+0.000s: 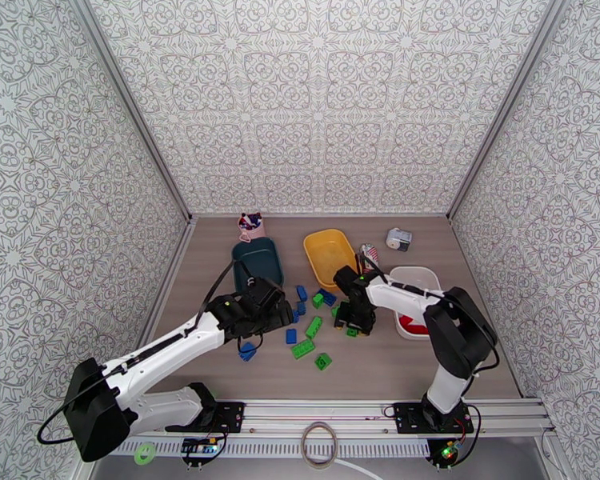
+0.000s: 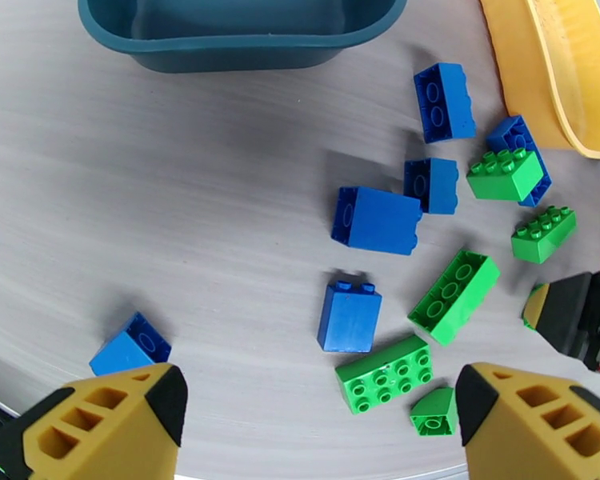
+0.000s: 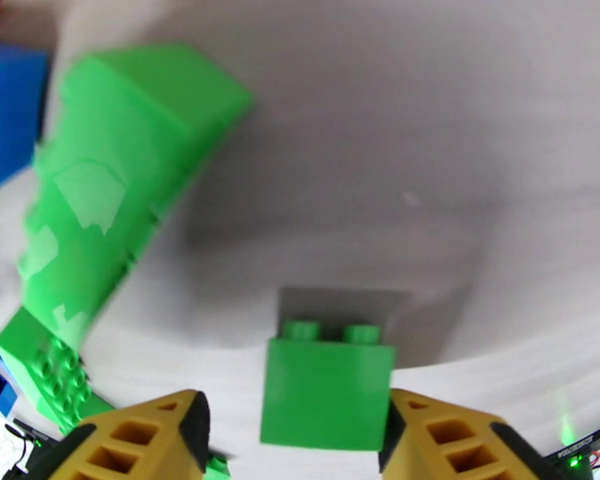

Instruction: Sort the legos into containers by color

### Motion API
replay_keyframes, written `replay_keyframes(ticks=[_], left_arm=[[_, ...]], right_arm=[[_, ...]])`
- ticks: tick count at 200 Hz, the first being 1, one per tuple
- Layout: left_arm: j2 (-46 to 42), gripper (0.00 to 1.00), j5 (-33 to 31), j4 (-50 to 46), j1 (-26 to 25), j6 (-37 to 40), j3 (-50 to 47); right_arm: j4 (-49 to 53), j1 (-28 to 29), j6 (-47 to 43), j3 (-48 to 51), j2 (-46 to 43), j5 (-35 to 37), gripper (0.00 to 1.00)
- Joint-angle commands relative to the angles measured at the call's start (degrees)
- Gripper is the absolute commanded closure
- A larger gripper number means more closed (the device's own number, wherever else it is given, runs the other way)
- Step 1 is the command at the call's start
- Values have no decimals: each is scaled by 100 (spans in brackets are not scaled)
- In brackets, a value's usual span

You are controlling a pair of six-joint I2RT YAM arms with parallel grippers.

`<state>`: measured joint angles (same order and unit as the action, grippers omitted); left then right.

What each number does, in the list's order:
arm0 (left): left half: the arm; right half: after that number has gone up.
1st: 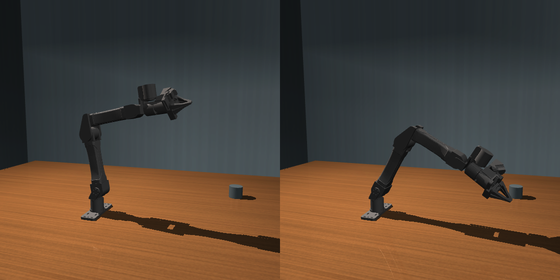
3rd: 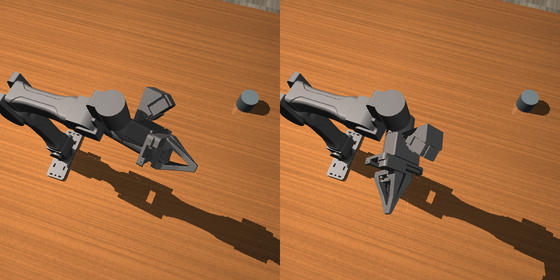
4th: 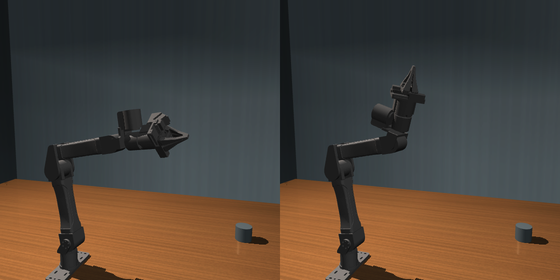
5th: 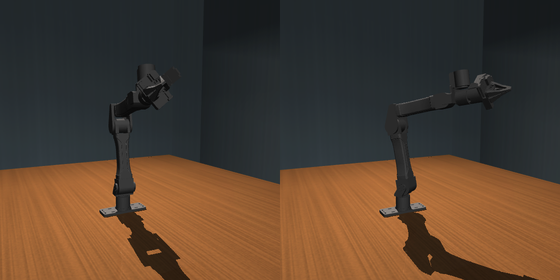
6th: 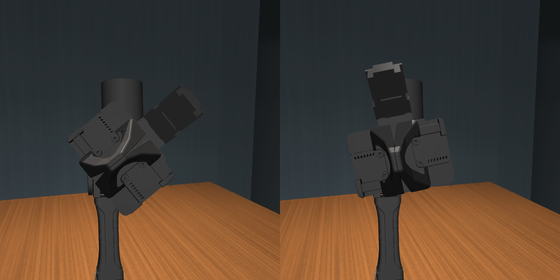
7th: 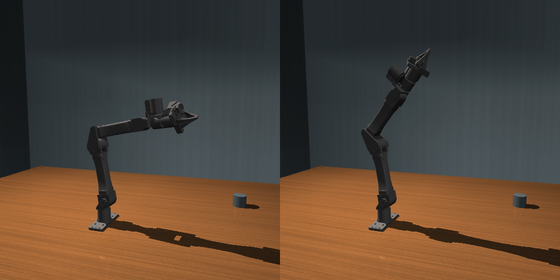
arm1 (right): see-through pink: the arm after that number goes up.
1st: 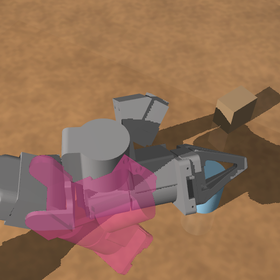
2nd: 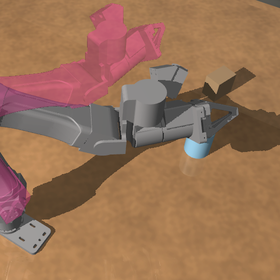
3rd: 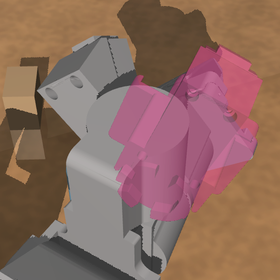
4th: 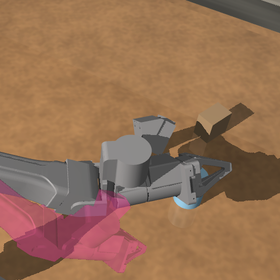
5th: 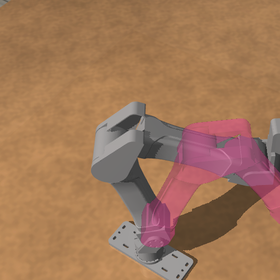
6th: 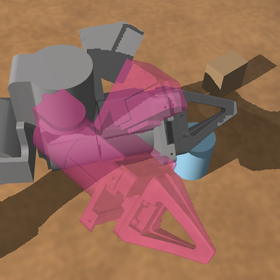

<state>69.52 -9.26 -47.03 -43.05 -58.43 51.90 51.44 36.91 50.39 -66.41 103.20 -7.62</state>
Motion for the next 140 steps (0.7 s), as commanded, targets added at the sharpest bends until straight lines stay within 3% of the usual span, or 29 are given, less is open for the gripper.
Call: replay_keyframes(ticks=[1,88,140], left_arm=[[-78,6,169,220,66,78,-74],[255,3,905,1057,97,537,78],[1112,3,1457,1660,240,995,911]], right_arm=[[279,90,-99,-179,134,218,47],[355,95,20,-115,-362,419,72],[560,-92,-108,-590,-792,346,77]])
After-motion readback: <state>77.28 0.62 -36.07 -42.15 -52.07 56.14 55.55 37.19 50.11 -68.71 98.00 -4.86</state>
